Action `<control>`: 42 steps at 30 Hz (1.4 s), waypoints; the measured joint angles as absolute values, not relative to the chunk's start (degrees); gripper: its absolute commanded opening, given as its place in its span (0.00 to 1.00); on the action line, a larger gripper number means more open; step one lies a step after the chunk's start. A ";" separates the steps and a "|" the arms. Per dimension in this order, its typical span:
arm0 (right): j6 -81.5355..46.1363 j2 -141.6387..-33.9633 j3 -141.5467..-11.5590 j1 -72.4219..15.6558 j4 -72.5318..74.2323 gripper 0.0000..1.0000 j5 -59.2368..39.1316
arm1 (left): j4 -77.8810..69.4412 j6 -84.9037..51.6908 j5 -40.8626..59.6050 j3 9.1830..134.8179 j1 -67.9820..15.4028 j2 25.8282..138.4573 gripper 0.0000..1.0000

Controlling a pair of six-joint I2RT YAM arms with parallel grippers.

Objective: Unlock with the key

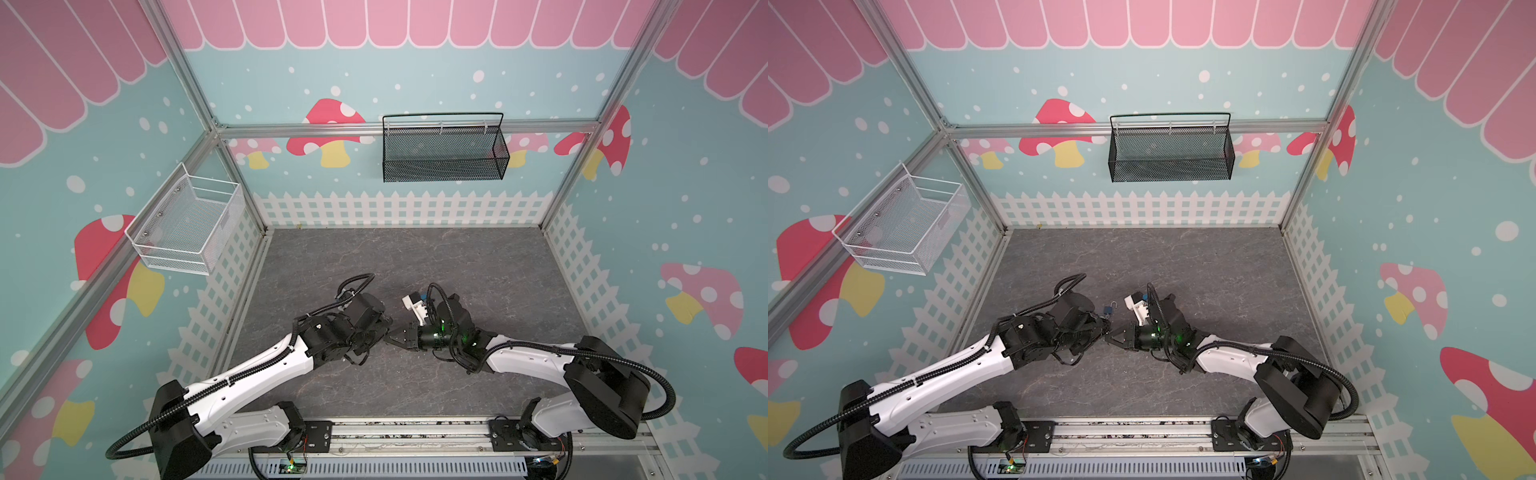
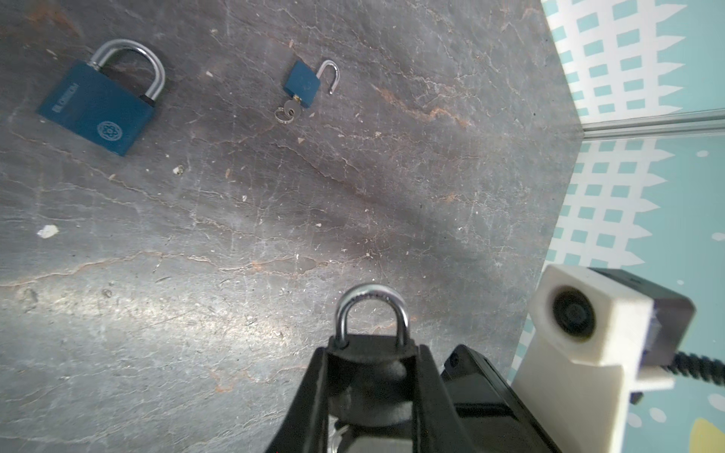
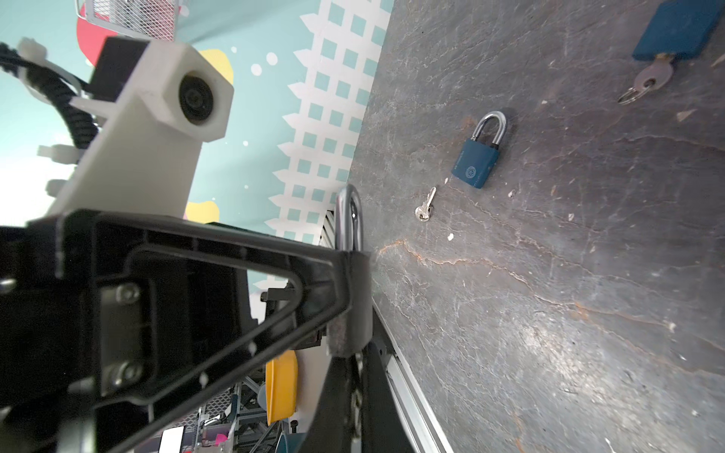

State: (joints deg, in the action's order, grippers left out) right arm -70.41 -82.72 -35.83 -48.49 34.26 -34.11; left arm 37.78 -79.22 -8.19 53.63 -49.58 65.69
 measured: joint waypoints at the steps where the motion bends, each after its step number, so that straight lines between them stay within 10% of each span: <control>1: -70.78 -82.72 -35.64 -48.34 34.96 0.00 -34.41 | 37.08 -79.22 -8.21 53.25 -49.58 65.25 0.00; 21: -63.68 -80.55 -36.80 -46.98 33.47 0.01 -32.18 | 34.81 -74.74 -8.78 55.29 -48.27 64.99 0.00; 42: -41.67 -63.22 -40.64 -45.69 7.27 0.70 -15.73 | 37.30 -59.00 -12.93 59.81 -47.18 66.78 0.00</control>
State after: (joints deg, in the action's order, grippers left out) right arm -41.67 -63.22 -40.64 -45.69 7.27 -15.73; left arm 37.30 -59.00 -12.93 59.81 -47.18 66.78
